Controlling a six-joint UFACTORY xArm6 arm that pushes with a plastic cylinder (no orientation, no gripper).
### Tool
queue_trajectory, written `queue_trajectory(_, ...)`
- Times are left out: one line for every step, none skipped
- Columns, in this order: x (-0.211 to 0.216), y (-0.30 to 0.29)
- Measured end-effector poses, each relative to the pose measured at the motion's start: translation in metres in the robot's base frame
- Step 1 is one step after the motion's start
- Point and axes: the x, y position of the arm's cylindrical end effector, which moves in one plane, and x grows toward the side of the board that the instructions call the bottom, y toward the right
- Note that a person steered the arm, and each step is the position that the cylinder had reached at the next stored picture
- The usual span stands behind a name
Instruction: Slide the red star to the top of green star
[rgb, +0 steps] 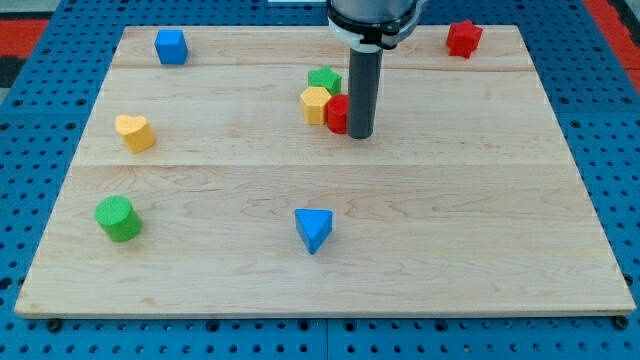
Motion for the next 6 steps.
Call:
queue_trajectory(-0.007, 0.000)
queue_trajectory(-0.010, 0.000)
queue_trajectory(-0.015, 0.035)
queue_trajectory(-0.064, 0.109)
queue_trajectory(-0.108, 0.234)
queue_trajectory(-0.165, 0.279)
